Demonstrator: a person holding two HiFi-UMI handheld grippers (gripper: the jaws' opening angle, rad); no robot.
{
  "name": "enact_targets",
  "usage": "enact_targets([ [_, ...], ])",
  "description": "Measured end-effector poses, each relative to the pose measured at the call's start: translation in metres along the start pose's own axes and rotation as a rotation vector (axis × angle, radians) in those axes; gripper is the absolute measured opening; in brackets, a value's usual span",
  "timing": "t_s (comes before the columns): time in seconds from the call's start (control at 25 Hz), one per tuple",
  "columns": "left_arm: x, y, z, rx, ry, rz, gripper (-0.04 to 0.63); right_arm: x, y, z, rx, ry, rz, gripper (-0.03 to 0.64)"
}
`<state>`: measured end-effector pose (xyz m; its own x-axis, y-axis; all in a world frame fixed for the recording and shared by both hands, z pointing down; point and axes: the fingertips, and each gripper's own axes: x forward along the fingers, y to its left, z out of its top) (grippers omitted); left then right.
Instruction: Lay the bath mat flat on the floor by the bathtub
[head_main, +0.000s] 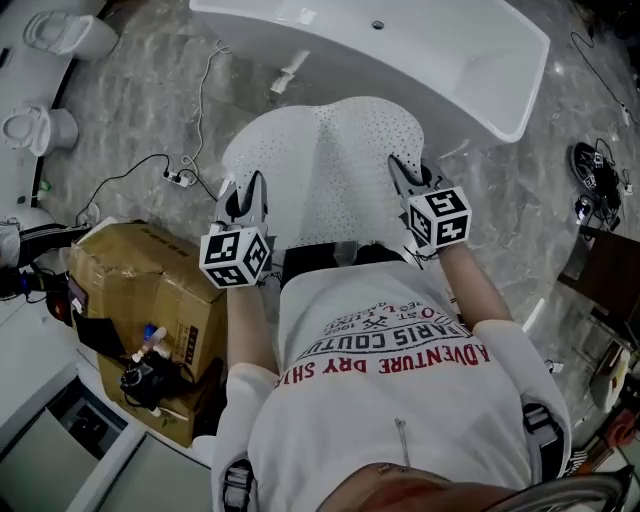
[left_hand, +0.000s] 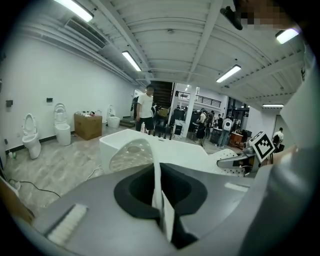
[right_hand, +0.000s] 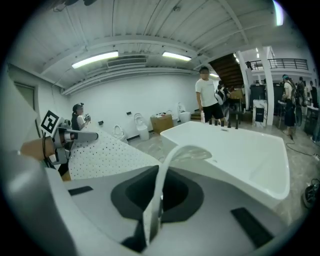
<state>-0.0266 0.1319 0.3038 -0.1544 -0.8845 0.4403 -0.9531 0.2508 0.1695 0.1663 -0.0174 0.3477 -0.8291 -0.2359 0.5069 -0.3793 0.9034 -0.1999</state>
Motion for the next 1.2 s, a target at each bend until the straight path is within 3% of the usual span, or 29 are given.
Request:
enact_targets([
  [0.2, 0.062, 0.056, 0.012, 0.013, 0.048, -0.09, 0.018, 0.059, -0.013, 0.015, 0.052, 0.031, -0.087, 0.015],
  [0.68, 0.223, 0.189, 0.023, 0.078, 0.249, -0.368, 0.018, 0.192, -0.039, 0.024, 0.261, 0.095, -0.406, 0.015],
  [0.96, 0.286, 0.223, -0.019, 0.127, 0.3, -0.4, 0.018, 0.253, -0.06, -0.024, 0.303, 0.149, -0.445, 0.015],
  [1.2, 0.345, 0.227, -0.093, 0.161, 0.312, -0.406, 0.018, 0.288, -0.098, -0.107, 0.323, 0.175, -0.48, 0.015],
])
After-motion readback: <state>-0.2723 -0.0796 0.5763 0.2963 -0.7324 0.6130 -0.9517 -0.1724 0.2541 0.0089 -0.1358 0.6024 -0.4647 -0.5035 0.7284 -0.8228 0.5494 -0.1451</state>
